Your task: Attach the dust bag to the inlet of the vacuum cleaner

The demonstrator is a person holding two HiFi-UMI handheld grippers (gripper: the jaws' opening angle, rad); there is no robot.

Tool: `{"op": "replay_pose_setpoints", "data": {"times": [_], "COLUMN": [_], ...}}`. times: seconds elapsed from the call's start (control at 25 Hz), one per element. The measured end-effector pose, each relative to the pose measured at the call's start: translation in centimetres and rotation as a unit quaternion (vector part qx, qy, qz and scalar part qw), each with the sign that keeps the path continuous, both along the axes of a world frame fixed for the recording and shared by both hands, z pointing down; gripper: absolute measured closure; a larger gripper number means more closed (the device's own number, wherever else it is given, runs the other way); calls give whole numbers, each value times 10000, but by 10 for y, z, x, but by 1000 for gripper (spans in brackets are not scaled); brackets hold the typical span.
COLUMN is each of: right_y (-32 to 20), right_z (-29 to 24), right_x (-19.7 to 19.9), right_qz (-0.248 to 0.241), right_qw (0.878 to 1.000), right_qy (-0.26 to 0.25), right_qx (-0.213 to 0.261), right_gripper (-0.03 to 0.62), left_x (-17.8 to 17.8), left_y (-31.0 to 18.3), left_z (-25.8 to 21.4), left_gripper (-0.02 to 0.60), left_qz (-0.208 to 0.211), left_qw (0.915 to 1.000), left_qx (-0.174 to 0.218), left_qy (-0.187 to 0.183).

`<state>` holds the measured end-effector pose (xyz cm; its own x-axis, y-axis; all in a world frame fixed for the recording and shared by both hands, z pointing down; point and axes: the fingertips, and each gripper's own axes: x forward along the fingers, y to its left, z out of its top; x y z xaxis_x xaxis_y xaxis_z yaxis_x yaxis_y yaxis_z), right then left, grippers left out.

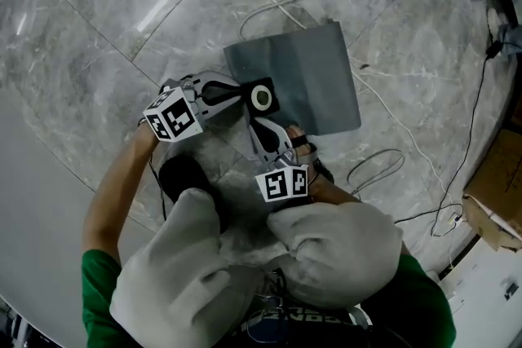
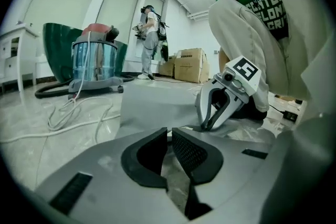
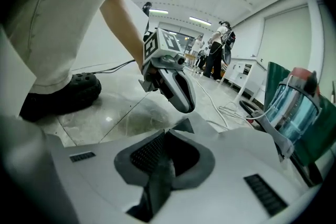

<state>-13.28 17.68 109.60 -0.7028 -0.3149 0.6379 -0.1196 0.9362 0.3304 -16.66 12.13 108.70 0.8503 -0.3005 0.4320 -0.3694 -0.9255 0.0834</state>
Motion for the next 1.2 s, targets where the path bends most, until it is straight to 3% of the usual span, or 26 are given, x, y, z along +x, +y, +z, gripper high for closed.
{"op": "replay_pose_setpoints", "data": {"times": [0.32,0.48,0.84,1.2], "right_y": [-8,-12,-21,-33], "right_z": [-21,-25,-29,-30], "right_x": [25,37,56,68], "right_qz": [-313,-323,49,521], "right_qw": [9984,9975,9959,9912], "right_qy": [-412,-532,-742,-962], "right_qx": [-221,-335,-525,-745], "right_gripper": [571,572,576,576], "left_x": [27,38,51,64], "left_y": [-14,-13,-9,-23], "left_z": [-21,-17,-14,-10], "left_gripper": [522,514,514,515], "left_qz": [984,1431,1639,1503], "left_qw": [9905,9841,9837,9855], "left_qx": [630,552,181,-129], "left_qy": [-731,-899,-722,-776]}}
